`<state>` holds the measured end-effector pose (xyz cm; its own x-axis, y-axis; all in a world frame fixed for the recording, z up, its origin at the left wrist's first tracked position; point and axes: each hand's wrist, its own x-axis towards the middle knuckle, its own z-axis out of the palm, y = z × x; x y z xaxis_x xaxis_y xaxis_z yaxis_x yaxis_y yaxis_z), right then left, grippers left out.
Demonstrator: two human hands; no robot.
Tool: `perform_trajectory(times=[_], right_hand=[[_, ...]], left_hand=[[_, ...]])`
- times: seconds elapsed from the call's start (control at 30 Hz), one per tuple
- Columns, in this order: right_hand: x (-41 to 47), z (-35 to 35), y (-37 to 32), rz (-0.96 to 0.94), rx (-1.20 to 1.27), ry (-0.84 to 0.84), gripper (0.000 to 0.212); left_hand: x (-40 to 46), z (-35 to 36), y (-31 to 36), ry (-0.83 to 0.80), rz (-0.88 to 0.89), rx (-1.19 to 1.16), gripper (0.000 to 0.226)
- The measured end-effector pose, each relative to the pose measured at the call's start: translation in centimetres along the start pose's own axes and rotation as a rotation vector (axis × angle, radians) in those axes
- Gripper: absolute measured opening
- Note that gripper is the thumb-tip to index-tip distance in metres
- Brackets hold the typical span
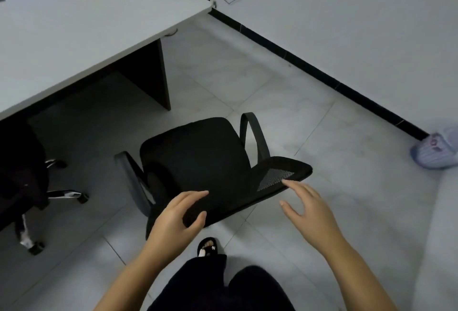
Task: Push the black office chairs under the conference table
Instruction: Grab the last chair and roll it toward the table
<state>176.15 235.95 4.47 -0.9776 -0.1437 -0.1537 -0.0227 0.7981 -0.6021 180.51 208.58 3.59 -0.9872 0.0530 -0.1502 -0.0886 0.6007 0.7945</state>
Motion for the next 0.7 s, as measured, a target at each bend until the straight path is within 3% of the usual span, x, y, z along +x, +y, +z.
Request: perform_trajectory(times=[0.2,0.43,0.7], right_hand=[[5.2,1.2,3.3,-0.173,-0.344,-0.334,0.053],[12.0,2.4,7.1,-0.551,-0.463,-0.467,0.054],[18.0,0.9,8.7,-0.810,-0.548,-0.476,0.061]], left_hand=[[0.8,2.2,-1.3,-0.239,-0.214,0.320,0.050],[1.8,5.3,-1.2,-0.024,-0.422,0.602,0.058],[3.3,8.4,0.9,0.150,-0.483,0.572,0.059]])
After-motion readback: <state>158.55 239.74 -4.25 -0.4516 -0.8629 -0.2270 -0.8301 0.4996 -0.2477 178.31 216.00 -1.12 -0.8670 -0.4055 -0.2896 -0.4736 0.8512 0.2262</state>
